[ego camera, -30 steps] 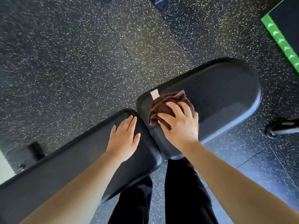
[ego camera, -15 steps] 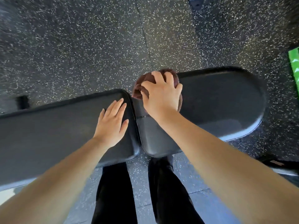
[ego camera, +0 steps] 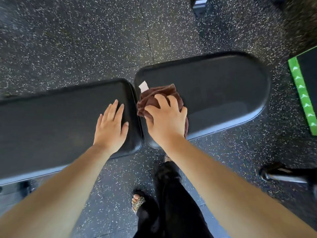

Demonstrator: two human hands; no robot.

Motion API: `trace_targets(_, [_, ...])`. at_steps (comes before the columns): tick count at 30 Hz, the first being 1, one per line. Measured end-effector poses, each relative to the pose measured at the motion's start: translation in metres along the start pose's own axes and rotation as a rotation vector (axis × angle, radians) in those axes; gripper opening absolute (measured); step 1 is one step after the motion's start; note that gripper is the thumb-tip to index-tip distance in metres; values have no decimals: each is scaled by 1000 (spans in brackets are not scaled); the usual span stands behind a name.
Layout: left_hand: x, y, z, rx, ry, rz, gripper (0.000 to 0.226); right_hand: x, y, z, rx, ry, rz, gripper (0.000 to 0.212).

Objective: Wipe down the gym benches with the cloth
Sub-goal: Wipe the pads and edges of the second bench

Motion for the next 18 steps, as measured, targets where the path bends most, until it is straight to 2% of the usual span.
trace_targets(6, [-4, -12, 2, 88, -26, -18, 58, -3, -3, -16, 123, -69, 23, 16])
trace_targets(10, [-5, -18, 5, 195, -22, -36, 56, -15, -12, -52, 101, -15, 16, 23])
trace_targets(18, [-9, -19, 2, 302, -65, -17, 54, -19, -12, -68, 221, 6, 82, 22])
Point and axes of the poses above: each hand's wrist, its own z-axis away from the middle knuckle, its own y-axis out of the back of the hand, x = y × z, the point moved 8 cm from there along -z, towards the middle knuckle, and after that the axes turned 13 degrees about y, right-handed, at the moved point
